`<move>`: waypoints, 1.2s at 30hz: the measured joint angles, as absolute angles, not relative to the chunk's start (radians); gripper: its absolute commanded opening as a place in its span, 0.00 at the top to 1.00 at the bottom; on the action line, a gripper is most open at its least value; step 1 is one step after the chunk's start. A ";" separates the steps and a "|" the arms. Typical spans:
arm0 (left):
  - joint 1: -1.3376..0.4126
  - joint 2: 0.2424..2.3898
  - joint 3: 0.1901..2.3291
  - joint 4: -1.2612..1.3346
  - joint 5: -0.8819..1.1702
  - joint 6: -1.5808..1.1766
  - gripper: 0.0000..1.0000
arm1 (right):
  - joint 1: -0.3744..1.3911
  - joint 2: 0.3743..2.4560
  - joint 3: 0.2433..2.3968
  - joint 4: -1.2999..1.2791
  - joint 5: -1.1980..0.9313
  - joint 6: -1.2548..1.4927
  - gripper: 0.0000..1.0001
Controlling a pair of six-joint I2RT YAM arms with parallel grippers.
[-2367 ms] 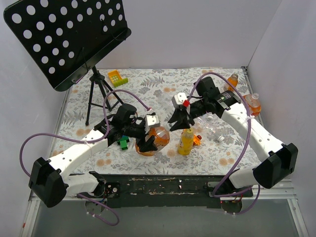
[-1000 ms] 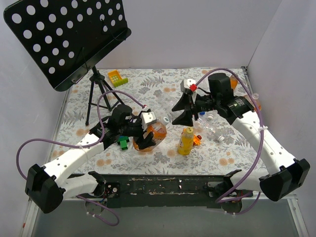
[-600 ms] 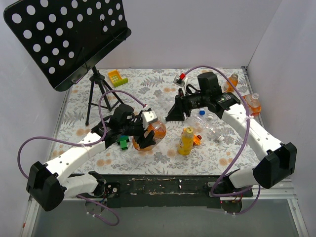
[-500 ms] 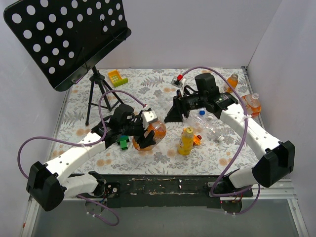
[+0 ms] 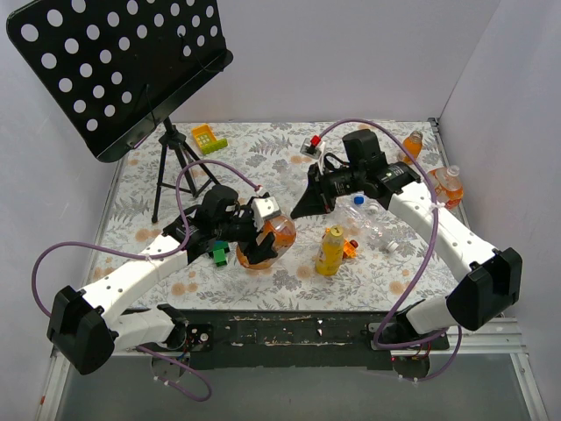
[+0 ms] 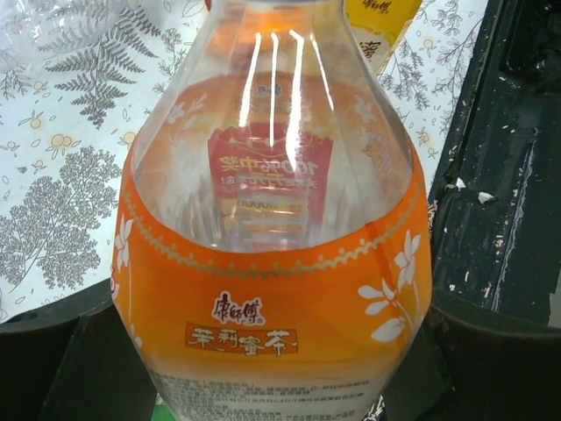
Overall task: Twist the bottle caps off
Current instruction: Unscrew the bottle cap from the plastic bottle.
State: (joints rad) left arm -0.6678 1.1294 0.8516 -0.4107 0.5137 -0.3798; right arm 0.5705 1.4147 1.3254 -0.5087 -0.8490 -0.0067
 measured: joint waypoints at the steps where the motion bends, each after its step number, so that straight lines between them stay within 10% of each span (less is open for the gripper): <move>1: -0.668 1.129 0.852 -0.410 0.520 -0.377 1.00 | 0.570 1.417 1.336 -0.527 -0.854 -0.034 0.99; 12: -0.647 1.131 0.867 -0.426 0.730 -0.299 1.00 | 0.591 1.506 1.609 -1.108 -1.034 -1.161 0.99; 17: -0.633 1.134 0.867 -0.437 0.754 -0.294 1.00 | 0.597 1.501 1.604 -1.125 -1.045 -1.323 0.72; 23: -0.628 1.134 0.867 -0.456 0.720 -0.310 1.00 | 0.591 1.475 1.546 -0.978 -1.016 -1.127 0.24; 36: -0.625 1.133 0.866 -0.441 0.650 -0.382 1.00 | 0.550 1.265 1.287 -0.437 -0.857 -0.069 0.35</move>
State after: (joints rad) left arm -0.6254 1.1328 0.8661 -0.4412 0.6502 -0.3817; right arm 0.5495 1.2652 1.2865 -0.4366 -0.8570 -0.0689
